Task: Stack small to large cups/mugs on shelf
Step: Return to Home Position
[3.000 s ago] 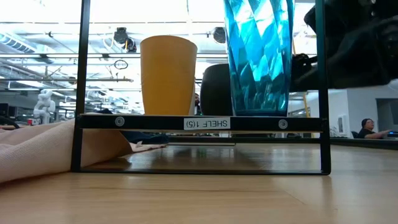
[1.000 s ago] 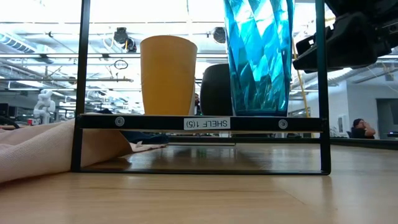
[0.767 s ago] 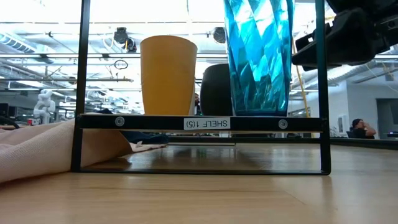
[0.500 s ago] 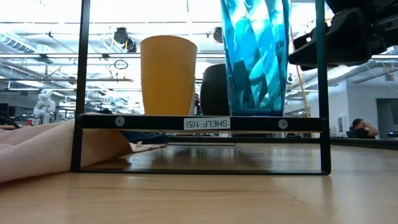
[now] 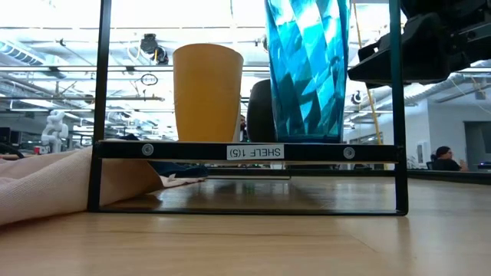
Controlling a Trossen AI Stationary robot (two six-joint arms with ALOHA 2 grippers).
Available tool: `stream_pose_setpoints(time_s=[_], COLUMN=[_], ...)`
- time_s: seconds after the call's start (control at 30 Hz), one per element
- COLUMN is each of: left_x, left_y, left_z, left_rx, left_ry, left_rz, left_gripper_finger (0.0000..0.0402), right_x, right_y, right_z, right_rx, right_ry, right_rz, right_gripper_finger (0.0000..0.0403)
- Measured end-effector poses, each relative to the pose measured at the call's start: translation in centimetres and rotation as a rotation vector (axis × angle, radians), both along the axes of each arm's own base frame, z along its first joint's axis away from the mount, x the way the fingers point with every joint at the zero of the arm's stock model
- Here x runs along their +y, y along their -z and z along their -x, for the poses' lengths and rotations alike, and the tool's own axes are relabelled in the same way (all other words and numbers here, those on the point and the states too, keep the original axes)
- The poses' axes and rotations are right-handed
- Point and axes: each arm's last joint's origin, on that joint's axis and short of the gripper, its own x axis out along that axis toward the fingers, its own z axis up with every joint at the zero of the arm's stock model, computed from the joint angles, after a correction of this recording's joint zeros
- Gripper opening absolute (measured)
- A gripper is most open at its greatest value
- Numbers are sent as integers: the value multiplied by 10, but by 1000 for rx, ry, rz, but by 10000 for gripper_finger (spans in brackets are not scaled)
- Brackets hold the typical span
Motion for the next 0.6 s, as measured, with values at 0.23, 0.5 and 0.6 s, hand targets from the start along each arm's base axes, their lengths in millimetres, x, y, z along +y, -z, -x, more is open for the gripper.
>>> stream_pose_setpoints(time_s=[0.23,0.5,0.6], left_x=[0,1,1], left_y=[1,4,4], left_z=[1,3,3], left_rx=[17,53,54], left_ry=[11,6,5], left_rz=[-17,-18,-16], left_gripper_finger=[138,138,138], right_x=[-3,-4,-6], right_y=[-6,-41,-57], right_z=[6,39,55], right_rx=[9,-23,-53], right_ry=[9,-127,-229], right_rz=[61,75,31], right_gripper_finger=[0,0,0])
